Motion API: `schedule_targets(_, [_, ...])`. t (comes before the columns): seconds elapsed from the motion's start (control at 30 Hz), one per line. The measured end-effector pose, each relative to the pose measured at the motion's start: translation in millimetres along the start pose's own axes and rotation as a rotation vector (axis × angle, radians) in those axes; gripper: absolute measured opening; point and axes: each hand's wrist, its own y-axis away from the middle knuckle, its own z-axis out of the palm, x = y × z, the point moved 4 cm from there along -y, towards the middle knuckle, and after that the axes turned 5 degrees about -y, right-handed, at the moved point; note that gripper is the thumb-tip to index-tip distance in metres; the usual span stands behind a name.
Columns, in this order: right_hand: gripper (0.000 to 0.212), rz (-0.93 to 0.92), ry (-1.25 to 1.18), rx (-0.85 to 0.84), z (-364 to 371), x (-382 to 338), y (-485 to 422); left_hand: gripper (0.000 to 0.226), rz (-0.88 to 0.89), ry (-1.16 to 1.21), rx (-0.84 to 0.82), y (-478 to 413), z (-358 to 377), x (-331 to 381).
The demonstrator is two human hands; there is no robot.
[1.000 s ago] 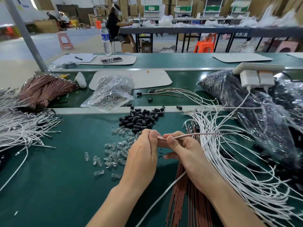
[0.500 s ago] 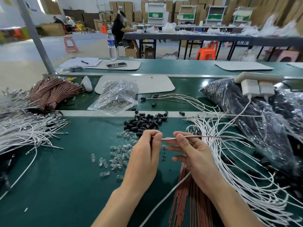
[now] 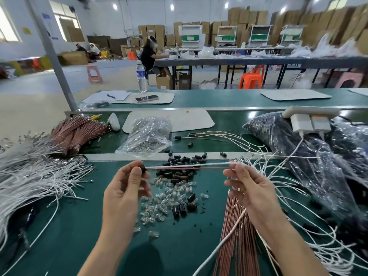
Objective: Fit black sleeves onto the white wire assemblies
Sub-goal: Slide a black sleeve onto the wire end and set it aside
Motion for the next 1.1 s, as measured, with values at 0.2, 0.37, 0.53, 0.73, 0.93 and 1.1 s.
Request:
schedule_targets(0.2, [0.026,-0.159,0.09,-0.051,10.4,-68.8,-42.9,0.018,0.013,-0.024,-0.084,-54.3,39.8,30.8])
schedule_targets(0.37, [0.063,-0.114,0.304,0.074,7.6,-101.9,-144.3,0.052,-0.229,-0.186,-0.165,-141.6,101.1,27.3])
schedule_targets(0.53, [0.071,-0.027,0.743,0.246,-31.7,-65.9,-142.7,0.05,-0.279,-0.405,-0.226,-131.1,93.7,5.8])
schedule_targets(0.73, [0.04,-0.187,0.993,0.085,-31.3,-11.2,-77.1,0.022,-0.215,-0.793,-0.449,-62.6,60.5,-25.9])
schedule_targets(0.93, [0.025,-0.152,1.167,-0.169,-11.7,5.6,-36.8,0.042,0.133,-1.287,-0.626,-21.2,69.9,-35.3])
schedule_targets(1.1, [0.031,-0.164,1.456,-0.213,-17.2,15.0,-16.9,0.052,0.236,-1.49,-0.73,2.0,85.1,-44.8])
